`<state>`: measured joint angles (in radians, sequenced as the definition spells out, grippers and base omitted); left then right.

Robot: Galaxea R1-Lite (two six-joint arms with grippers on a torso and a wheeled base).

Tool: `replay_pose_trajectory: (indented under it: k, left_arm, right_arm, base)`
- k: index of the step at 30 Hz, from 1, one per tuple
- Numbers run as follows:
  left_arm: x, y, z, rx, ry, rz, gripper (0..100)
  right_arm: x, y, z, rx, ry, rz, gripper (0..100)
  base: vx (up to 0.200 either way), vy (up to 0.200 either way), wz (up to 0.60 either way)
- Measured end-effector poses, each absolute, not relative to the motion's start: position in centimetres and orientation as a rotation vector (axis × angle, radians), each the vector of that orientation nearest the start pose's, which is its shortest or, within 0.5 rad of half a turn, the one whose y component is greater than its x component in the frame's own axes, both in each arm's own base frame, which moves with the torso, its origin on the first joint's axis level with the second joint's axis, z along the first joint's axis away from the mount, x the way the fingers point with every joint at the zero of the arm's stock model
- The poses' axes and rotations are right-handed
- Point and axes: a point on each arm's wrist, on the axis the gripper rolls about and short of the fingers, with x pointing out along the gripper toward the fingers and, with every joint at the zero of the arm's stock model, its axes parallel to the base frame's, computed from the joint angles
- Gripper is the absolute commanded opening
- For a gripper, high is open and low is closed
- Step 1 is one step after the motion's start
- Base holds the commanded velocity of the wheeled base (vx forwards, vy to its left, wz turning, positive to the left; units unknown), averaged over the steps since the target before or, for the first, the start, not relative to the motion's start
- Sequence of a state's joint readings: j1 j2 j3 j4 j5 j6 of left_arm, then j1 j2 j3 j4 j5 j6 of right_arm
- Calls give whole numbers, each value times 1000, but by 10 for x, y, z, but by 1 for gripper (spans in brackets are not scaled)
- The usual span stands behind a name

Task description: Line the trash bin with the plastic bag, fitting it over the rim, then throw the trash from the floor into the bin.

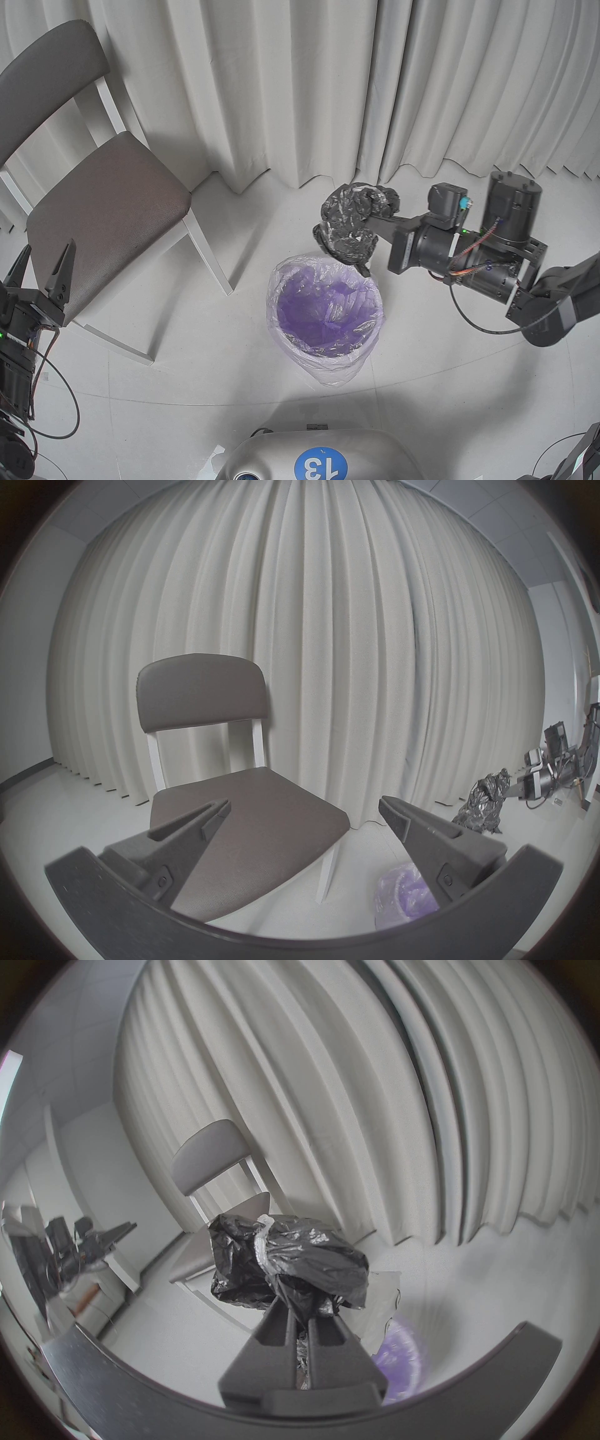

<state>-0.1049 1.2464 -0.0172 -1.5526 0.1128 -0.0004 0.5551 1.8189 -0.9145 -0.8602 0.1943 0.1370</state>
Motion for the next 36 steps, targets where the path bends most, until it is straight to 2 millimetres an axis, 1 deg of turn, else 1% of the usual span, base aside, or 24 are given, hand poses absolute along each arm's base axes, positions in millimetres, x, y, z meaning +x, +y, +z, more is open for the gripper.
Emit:
replay_pose_trajectory:
  k: [4,6,10,13,18,24,30,36]
  left_arm:
    - [129,-8,179,-39,-334,29,100]
    - [128,-7,180,-39,-338,35,100]
    - [127,-6,180,-38,-344,41,100]
    - [127,-6,181,-39,-346,43,100]
    - [126,-6,181,-40,-350,46,100]
    - [123,-6,179,-38,-318,51,100]
    - [117,-6,173,-32,-250,48,100]
    - [110,-6,177,-34,-279,46,100]
  right_arm:
    - [302,200,184,174,225,762,0]
    - [307,205,177,178,300,757,0]
    - [315,209,164,190,443,748,0]
    - [322,209,155,202,509,754,0]
    - [336,212,138,211,529,751,0]
    - [356,215,112,222,555,763,0]
    - [366,217,90,221,596,752,0]
    - [379,219,73,231,619,734,0]
  base:
    - [0,0,0]
    - [0,0,0]
    - [0,0,0]
    - [0,0,0]
    - [0,0,0]
    - [0,0,0]
    - [0,0,0]
    - [0,0,0]
